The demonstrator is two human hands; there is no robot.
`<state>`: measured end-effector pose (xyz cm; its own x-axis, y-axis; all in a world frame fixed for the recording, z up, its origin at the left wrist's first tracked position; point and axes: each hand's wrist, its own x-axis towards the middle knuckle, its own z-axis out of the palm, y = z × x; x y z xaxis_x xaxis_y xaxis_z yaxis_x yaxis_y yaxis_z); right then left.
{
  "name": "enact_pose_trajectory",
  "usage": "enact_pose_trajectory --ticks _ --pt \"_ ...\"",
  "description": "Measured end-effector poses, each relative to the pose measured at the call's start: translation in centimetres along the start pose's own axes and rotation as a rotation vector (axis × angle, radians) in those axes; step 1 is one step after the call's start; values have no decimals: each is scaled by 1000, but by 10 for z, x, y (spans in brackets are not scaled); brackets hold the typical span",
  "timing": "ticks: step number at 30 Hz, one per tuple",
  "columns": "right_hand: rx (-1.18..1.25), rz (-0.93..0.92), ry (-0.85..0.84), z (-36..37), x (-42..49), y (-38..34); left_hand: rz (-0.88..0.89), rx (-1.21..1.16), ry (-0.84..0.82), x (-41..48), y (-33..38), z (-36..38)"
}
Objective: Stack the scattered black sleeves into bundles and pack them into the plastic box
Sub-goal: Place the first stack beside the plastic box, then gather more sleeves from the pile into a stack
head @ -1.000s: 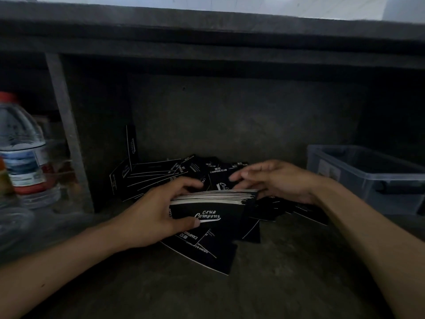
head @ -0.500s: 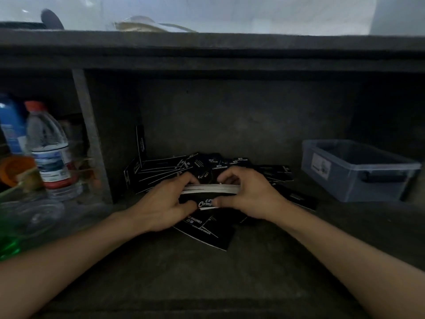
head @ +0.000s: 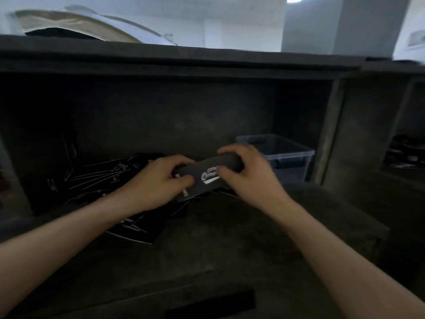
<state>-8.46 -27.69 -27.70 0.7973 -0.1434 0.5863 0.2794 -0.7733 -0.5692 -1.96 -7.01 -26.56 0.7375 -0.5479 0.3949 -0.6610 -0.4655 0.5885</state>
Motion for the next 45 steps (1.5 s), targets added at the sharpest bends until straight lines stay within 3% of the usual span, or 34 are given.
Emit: enact_pose_trajectory --ticks 2,5,8,10,13,17,20,27,30,33,35,42,45 --pt "-30 157 16 -33 1 28 -57 -121 -65 27 24 39" --pt "-117 409 -11 -72 0 72 -299 -408 -229 63 58 94" --pt "-179 556 -35 -104 -2 108 -457 -547 -370 84 86 133" --pt "-189 582 -63 -113 -5 126 -454 -474 -401 93 94 154" --pt "-344 599 -99 -107 -13 141 -257 -114 -342 103 87 173" --pt "-551 390 20 -89 -14 134 -115 18 -286 101 75 157" --pt "-460 146 53 -62 -5 106 -38 11 -139 91 51 118" --pt "-299 -78 -346 26 49 36 94 546 77 30 -74 -6" --pt "-277 -85 -397 71 80 20 16 640 6 -1 -112 -44" --pt "-233 -70 -406 110 100 12 -116 613 -274 -21 -132 -60" --pt "-223 -59 -451 133 104 10 -182 596 -367 -24 -140 -59" --pt "-111 -220 -418 158 93 20 -198 561 -158 -1 -165 -41" --pt "-278 -259 -377 155 84 13 -89 533 -105 -6 -168 -46"
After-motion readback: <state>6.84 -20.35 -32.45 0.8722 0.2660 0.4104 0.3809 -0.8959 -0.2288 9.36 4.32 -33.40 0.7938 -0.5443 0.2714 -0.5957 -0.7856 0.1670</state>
